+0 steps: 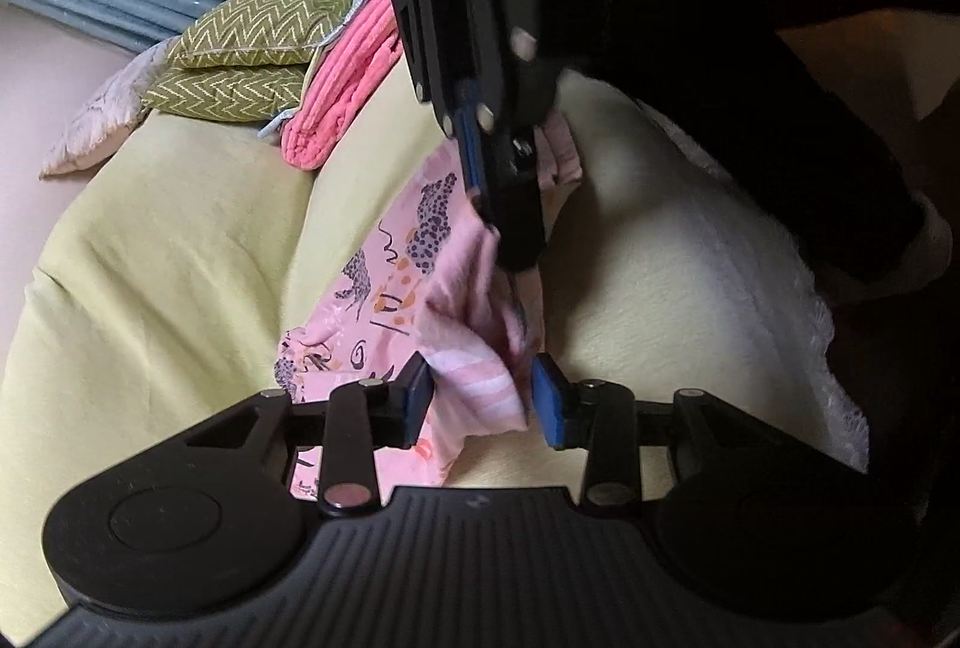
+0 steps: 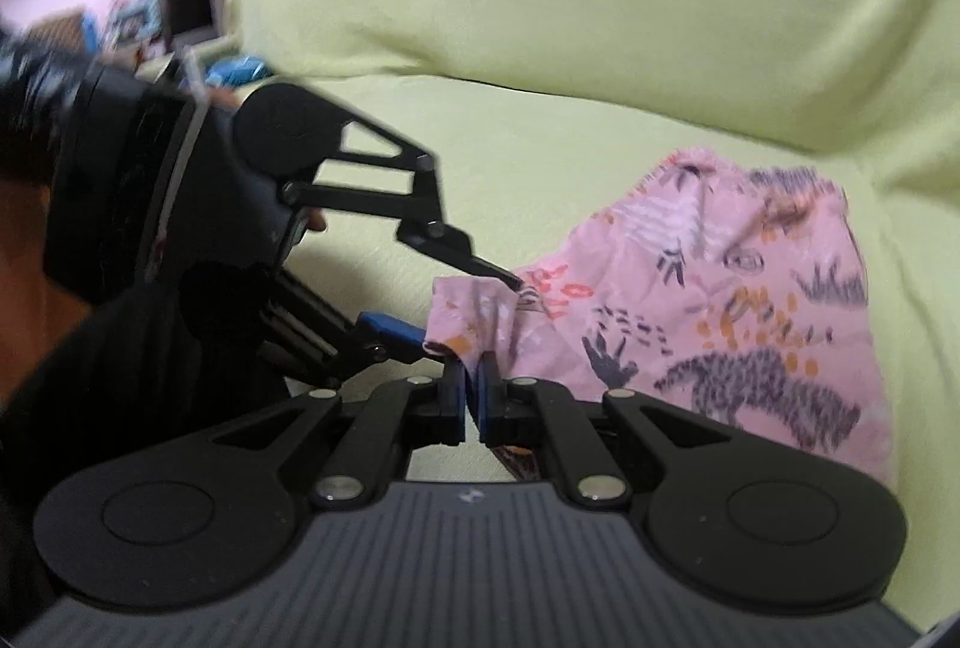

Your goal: Fold clothes

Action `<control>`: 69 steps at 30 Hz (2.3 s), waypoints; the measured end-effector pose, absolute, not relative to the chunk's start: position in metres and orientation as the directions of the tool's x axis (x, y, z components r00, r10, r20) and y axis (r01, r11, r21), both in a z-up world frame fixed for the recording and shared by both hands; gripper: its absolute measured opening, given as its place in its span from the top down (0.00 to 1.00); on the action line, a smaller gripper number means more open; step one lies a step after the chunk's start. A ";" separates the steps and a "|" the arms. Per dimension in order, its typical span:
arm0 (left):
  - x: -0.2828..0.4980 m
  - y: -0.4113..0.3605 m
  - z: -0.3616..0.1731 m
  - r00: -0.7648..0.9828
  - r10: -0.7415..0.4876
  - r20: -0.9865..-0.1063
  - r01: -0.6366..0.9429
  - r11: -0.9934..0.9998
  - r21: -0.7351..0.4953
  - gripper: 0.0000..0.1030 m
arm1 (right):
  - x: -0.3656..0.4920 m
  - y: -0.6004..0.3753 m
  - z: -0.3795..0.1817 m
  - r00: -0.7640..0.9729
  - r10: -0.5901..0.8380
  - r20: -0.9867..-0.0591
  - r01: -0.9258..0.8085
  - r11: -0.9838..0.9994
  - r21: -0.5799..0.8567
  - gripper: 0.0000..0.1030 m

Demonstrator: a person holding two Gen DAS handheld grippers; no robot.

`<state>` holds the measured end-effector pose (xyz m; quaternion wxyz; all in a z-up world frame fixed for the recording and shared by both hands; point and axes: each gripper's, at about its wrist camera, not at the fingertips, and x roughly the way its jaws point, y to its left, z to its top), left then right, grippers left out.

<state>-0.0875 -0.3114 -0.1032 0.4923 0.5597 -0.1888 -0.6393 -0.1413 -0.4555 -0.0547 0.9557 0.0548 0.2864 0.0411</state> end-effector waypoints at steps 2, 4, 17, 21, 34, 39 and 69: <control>-0.085 -0.316 -0.103 0.119 -0.843 -0.525 0.426 -0.435 0.793 0.56 | -0.144 -0.470 -0.054 0.841 0.109 -0.529 0.012 0.976 0.219 0.97; -0.082 -0.322 -0.100 0.127 -0.845 -0.520 0.451 -0.418 0.789 0.56 | -0.147 -0.487 -0.055 0.850 0.109 -0.515 0.078 0.941 0.328 0.97; -0.075 -0.339 -0.093 0.143 -0.819 -0.556 0.601 -0.374 0.706 0.56 | -0.172 -0.557 -0.094 0.839 0.049 -0.542 0.409 0.599 0.689 0.97; -0.076 -0.350 -0.091 0.119 -0.822 -0.557 0.624 -0.374 0.686 0.56 | -0.170 -0.556 -0.103 0.808 0.063 -0.585 0.451 0.573 0.684 0.97; -0.067 -0.402 -0.078 0.048 -0.823 -0.566 0.715 -0.368 0.595 0.56 | -0.159 -0.545 -0.122 0.787 0.198 -0.585 0.432 0.500 0.750 0.97; -0.065 -0.412 -0.082 0.050 -0.807 -0.589 0.744 -0.363 0.561 0.56 | -0.154 -0.542 -0.136 0.778 0.241 -0.580 0.436 0.458 0.775 0.97; -0.116 -0.354 -0.127 0.138 -0.793 -0.593 0.294 -0.539 0.789 0.44 | -0.232 -0.624 -0.073 0.751 -0.062 -0.657 0.359 0.874 0.328 0.64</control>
